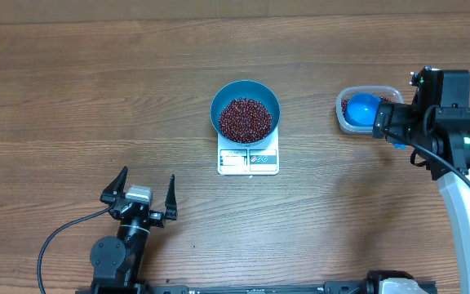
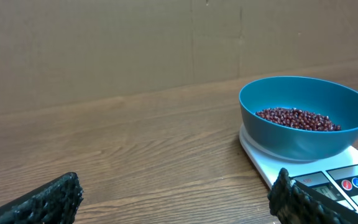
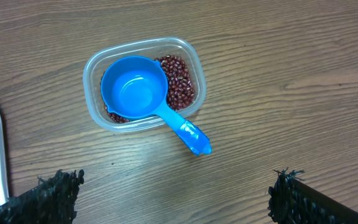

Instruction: Scoop item into bowl and weigh 150g on scale

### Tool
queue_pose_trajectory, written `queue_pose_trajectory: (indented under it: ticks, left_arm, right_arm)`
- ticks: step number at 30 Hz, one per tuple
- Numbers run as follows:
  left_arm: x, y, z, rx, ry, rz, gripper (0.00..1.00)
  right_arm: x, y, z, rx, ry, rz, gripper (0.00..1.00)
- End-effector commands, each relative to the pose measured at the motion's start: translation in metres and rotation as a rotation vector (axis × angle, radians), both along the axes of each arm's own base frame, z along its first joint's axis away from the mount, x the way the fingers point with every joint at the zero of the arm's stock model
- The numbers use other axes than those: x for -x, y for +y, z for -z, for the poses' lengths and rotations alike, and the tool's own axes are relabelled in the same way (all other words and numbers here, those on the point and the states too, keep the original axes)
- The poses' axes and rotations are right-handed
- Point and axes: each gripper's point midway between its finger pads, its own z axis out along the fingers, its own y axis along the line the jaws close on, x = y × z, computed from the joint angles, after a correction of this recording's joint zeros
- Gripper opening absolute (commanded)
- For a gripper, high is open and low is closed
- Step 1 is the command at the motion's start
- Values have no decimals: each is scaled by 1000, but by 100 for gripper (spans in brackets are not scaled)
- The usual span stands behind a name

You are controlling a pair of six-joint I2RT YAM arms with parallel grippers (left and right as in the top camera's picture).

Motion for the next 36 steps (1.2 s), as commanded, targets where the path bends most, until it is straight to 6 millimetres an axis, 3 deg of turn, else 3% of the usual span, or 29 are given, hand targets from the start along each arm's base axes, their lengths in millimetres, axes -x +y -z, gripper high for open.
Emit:
queue_pose_trajectory:
  ticks: [1,36]
  left_arm:
    - [0,3,1,4,-4,-13,99]
    - [-1,12,0,5,-5,-53,99]
  right_arm:
    - [-4,0,-10,2,-27,-11,100]
    - [-4,0,-10,2,-27,-11,100]
